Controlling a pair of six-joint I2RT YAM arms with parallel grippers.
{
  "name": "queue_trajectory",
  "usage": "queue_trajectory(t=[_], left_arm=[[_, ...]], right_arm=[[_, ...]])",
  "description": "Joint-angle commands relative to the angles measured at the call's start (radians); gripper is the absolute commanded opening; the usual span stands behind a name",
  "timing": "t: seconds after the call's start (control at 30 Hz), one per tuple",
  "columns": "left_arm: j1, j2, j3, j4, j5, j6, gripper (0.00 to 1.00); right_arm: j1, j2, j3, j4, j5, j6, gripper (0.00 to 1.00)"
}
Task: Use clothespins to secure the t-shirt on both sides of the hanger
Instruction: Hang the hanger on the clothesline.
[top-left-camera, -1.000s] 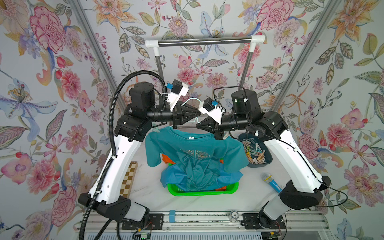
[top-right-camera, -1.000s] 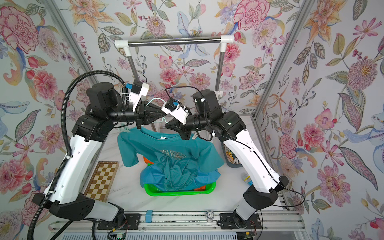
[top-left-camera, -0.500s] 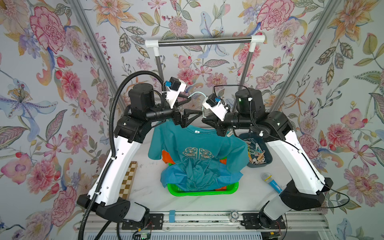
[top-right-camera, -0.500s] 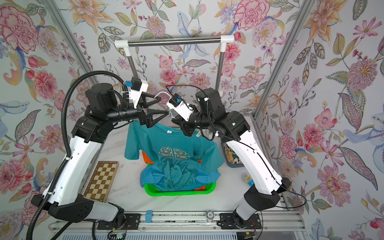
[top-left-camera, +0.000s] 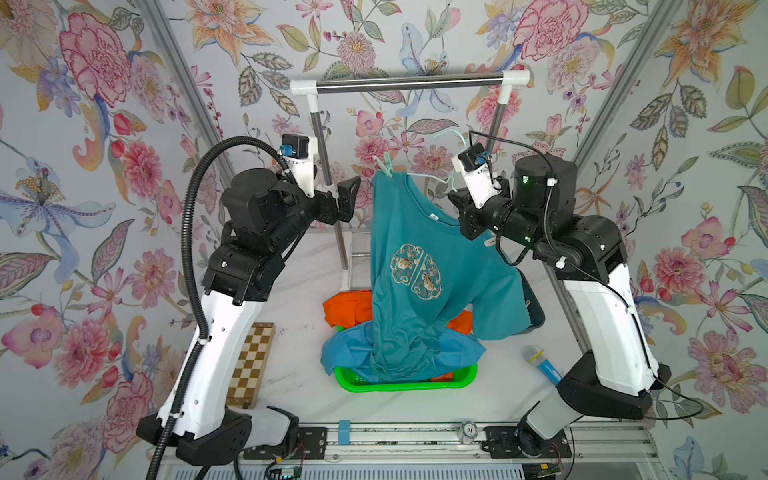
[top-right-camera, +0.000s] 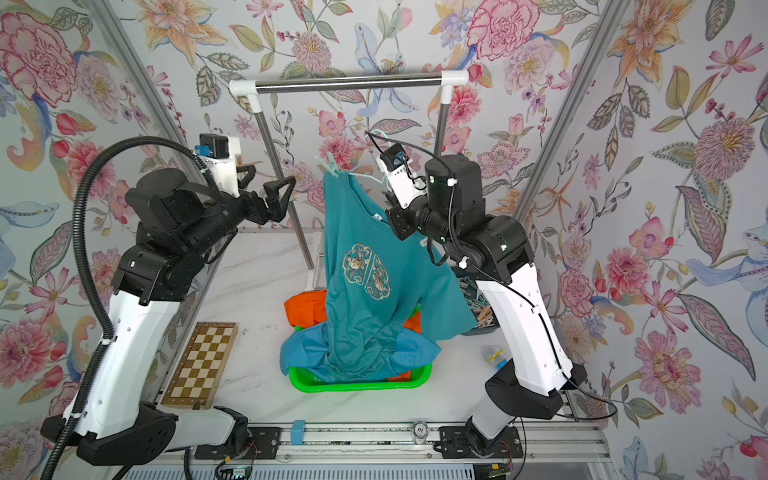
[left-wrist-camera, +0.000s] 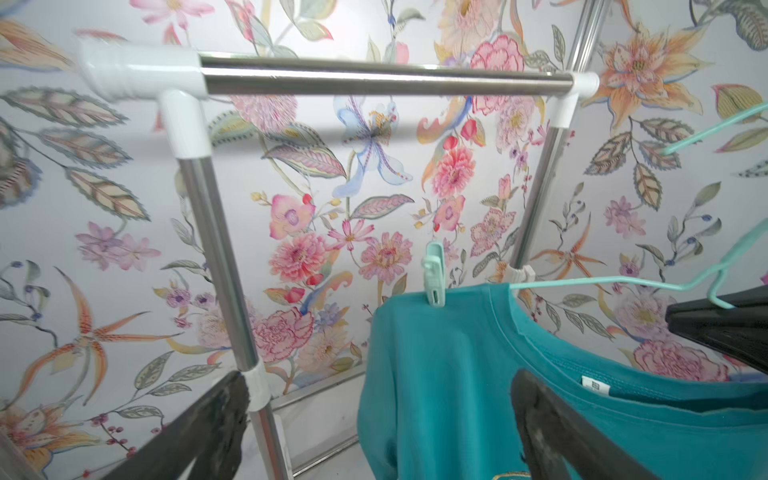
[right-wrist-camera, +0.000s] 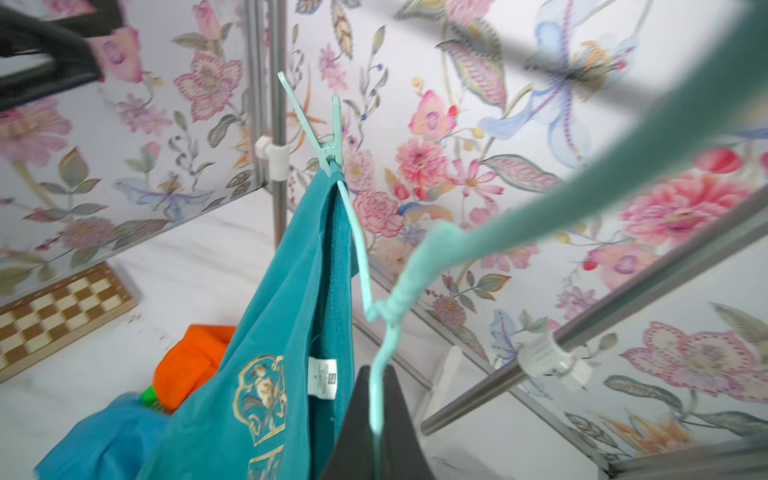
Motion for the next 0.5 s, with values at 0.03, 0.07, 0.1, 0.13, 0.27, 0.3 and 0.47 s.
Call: queue_trajectory(t=[0.03, 0.07, 0.1, 0.13, 0.27, 0.3, 0.47], left_arm=[[0.008, -0.064, -0.048, 0.080, -0.098, -0.019, 1.00], [0.006, -0.069, -0.055, 0.080, -0.106, -0.018, 1.00], [0.007, -0.072, -0.059, 0.079, -0.112, -0.016, 1.00], [0.007, -0.073, -0.061, 0.079, -0.114, -0.011, 1.00], [0.007, -0.074, -0.076, 0.082, -0.118, -0.006, 0.99], [0.006, -0.074, -0.082, 0.085, -0.117, -0.006, 0.98], [0.006, -0.068, -0.097, 0.087, -0.106, -0.011, 0.97]], right_arm=[[0.002, 0.105, 0.180, 0.053, 0.262, -0.025, 0.00], [0.006, 0.127, 0.207, 0.076, 0.303, -0.037, 0.00], [0.010, 0.136, 0.214, 0.108, 0.337, -0.049, 0.00], [0.013, 0.140, 0.210, 0.143, 0.368, -0.062, 0.00], [0.011, 0.146, 0.190, 0.291, 0.453, -0.095, 0.00], [0.010, 0.152, 0.183, 0.330, 0.479, -0.109, 0.00], [0.009, 0.206, 0.191, 0.510, 0.578, -0.220, 0.00]])
